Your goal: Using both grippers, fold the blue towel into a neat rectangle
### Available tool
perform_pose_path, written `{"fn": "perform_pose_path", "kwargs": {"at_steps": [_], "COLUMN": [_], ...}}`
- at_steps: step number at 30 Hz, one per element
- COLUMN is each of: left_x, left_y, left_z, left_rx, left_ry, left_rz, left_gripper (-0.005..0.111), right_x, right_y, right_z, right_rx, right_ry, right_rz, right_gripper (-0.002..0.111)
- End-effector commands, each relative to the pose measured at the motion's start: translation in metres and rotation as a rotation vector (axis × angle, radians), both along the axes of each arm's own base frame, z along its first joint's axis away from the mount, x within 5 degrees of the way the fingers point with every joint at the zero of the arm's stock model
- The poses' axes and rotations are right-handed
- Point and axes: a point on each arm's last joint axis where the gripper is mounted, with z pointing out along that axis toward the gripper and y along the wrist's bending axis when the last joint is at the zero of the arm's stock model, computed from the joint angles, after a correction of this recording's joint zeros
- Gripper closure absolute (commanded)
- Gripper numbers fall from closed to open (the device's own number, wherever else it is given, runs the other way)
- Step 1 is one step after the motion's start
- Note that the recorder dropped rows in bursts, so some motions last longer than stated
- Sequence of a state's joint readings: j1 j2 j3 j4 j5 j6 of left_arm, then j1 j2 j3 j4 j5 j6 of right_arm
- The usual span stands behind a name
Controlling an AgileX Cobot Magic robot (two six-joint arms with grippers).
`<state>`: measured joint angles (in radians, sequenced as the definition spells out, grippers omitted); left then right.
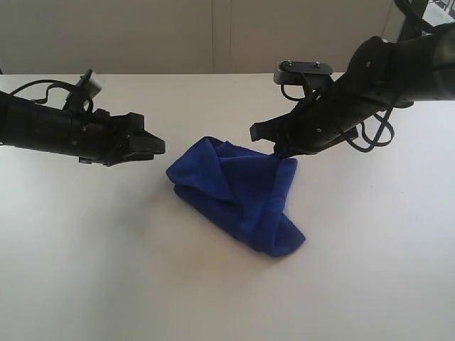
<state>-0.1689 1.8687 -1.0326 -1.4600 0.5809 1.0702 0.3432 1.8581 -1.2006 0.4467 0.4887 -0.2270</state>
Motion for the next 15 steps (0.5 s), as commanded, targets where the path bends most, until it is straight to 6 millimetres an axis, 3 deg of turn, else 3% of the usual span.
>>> {"fn": "perform_pose_path", "kwargs": {"at_steps": [1, 12, 15], "left_x": [0.008, 0.006, 0.008], "left_y": [-0.005, -0.025, -0.025], "left_z": [-0.012, -0.037, -0.037], "left_rx": [-0.010, -0.016, -0.026], "left_ry": [0.008, 0.038, 0.033], "left_rz": [-0.020, -0.047, -0.019], "left_gripper": [0.054, 0.053, 0.065], "right_x": [0.000, 0.000, 0.000], "right_y": [-0.003, -0.003, -0.003], "right_z": [-0.001, -0.001, -0.001], "right_rx": [-0.004, -0.004, -0.004], "right_ry": [0.006, 0.003, 0.005], "right_rz": [-0.005, -0.006, -0.005], "right_gripper": [0.108, 0.108, 0.108]}}
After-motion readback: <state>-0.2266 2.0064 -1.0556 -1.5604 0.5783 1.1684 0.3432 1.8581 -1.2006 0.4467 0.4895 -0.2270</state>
